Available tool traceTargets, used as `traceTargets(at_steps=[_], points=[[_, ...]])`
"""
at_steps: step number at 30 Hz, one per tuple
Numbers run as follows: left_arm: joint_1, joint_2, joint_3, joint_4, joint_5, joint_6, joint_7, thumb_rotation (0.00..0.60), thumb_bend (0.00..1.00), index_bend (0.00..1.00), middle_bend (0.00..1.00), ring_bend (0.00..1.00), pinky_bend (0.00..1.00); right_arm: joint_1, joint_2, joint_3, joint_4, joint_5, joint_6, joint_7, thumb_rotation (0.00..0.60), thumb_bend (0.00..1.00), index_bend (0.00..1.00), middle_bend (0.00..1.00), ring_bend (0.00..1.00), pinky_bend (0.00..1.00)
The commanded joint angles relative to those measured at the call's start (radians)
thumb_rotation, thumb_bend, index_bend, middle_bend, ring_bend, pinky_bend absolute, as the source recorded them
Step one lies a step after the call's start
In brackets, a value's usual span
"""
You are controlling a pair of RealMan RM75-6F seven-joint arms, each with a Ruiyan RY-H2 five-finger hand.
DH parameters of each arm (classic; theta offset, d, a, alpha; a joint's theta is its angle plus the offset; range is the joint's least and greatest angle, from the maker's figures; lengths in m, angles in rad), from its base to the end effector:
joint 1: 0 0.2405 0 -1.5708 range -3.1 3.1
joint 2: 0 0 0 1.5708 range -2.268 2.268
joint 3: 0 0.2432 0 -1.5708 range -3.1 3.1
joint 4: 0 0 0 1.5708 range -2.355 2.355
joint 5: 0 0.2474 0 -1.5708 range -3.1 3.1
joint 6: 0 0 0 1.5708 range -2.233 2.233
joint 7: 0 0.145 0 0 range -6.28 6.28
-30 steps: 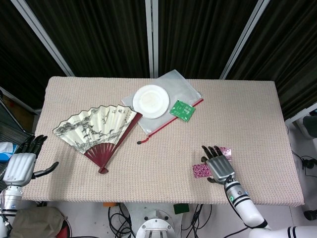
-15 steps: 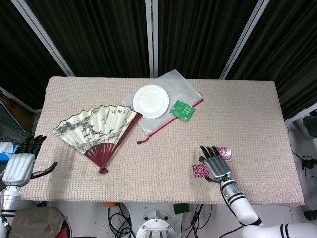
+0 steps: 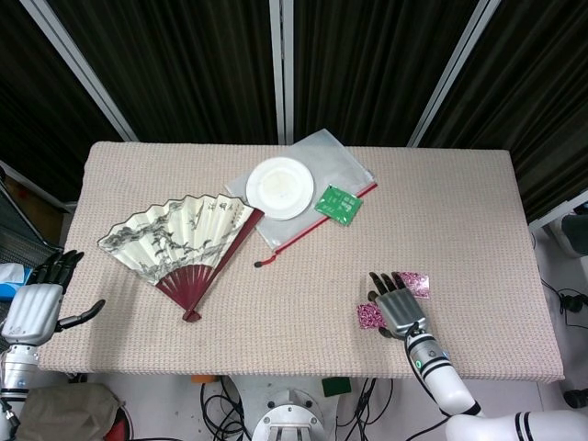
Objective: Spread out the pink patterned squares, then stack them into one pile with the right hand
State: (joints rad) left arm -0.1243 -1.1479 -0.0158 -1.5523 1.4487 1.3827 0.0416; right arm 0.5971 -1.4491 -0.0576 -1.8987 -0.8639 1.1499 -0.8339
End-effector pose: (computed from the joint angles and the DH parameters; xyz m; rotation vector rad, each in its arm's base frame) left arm -0.3330 0.1884 0.1016 -1.4558 -0.9436 -0.7707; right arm -0.1716 -0.2160 -0.0529 1.9687 -0.9911 0.4705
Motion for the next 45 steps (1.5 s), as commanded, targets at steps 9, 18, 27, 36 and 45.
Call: traceTargets(at_steps=[9,18,27,36,45], points=[[-0.001,0.0,0.0,-0.001,0.001,-0.002,-0.001,0.048,0.09,0.06,0.06,0.04,0.16,-0.003,-0.002,-0.003,0.003,-0.014,0.01,0.01,0.6,0.5,0.44,0.01,0.0,0.0],[0.0,0.0,0.0,0.0,0.0,-0.001,-0.001,0.048,0.09,0.06,0.06,0.04,0.16,-0.01,0.021,0.008,-0.018,-0.044,0.022,0.05,0.6,0.53,0.45,0.02,0.0,0.0],[0.002,-0.001,0.001,0.003,-0.002,-0.001,-0.004,0.045,0.09,0.06,0.06,0.04,0.16,-0.014,0.115,0.054,-0.042,-0.033,0.035,0.107,0.6,0.53,0.45,0.02,0.0,0.0],[-0.002,-0.007,0.001,0.007,-0.002,-0.009,-0.002,0.05,0.09,0.06,0.06,0.04,0.16,-0.006,0.141,0.069,0.048,0.066,0.002,0.114,0.6,0.53,0.45,0.02,0.0,0.0],[-0.003,-0.008,0.001,0.004,-0.007,-0.015,0.005,0.048,0.09,0.06,0.06,0.04,0.16,0.007,0.119,0.086,0.128,0.104,-0.052,0.157,0.6,0.53,0.45,0.02,0.0,0.0]])
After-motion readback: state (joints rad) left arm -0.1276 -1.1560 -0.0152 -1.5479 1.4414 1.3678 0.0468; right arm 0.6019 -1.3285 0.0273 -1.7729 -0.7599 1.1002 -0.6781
